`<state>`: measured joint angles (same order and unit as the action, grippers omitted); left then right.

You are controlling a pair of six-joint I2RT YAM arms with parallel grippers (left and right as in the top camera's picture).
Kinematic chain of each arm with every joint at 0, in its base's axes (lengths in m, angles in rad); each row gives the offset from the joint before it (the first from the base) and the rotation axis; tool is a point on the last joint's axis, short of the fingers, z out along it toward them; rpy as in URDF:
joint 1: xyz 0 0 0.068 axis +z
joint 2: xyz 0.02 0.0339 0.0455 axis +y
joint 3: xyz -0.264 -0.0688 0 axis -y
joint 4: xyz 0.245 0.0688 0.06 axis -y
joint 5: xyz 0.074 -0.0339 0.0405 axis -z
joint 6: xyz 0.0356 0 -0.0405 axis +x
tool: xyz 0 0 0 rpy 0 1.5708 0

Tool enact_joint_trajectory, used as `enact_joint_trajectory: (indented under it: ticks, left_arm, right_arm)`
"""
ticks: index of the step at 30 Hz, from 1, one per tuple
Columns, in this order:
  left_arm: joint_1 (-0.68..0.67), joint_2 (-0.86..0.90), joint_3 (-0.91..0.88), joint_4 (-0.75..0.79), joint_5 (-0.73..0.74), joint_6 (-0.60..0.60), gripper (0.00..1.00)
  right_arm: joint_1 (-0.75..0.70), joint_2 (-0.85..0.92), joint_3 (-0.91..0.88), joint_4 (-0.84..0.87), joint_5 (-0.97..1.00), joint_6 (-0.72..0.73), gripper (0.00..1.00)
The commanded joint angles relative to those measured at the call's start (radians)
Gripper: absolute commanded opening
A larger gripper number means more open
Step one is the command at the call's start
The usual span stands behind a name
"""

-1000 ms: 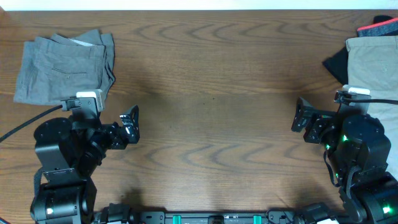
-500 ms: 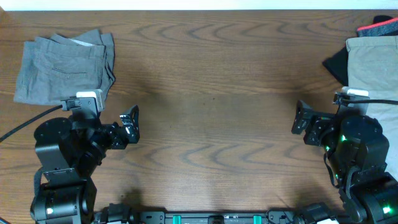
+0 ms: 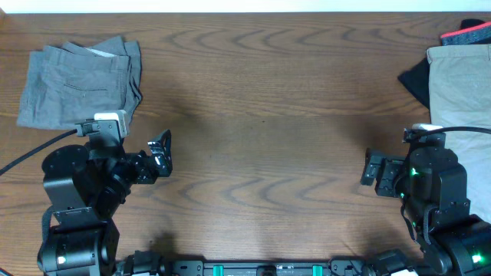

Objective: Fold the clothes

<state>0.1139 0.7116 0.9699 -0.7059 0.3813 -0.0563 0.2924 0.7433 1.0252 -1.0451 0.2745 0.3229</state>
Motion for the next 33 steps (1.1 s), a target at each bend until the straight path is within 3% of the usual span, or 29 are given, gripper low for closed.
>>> enact_joint_trajectory:
  ticks: [1, 9, 22, 27, 33]
  left_arm:
    - [-0.004, 0.001, -0.005, 0.004, -0.008, -0.012, 0.98]
    - [-0.004, 0.001, -0.005, 0.004, -0.008, -0.012, 0.98]
    - [-0.004, 0.001, -0.005, 0.004, -0.008, -0.012, 0.98]
    - [-0.004, 0.001, -0.005, 0.004, -0.008, -0.012, 0.98]
    - [-0.004, 0.001, -0.005, 0.004, -0.008, -0.012, 0.98]
  right_arm:
    - [0.007, -0.005, -0.005, 0.009, 0.025, 0.013, 0.99]
    - [-0.092, -0.123, -0.194, 0.217, -0.036, -0.018, 0.99]
    - [-0.246, -0.469, -0.842, 0.825, -0.295, -0.084, 0.99]
    - [-0.248, -0.552, -0.970, 0.982, -0.309, -0.084, 0.99]
    - [-0.281, -0.621, -1.020, 1.034, -0.313, -0.068, 0.99]
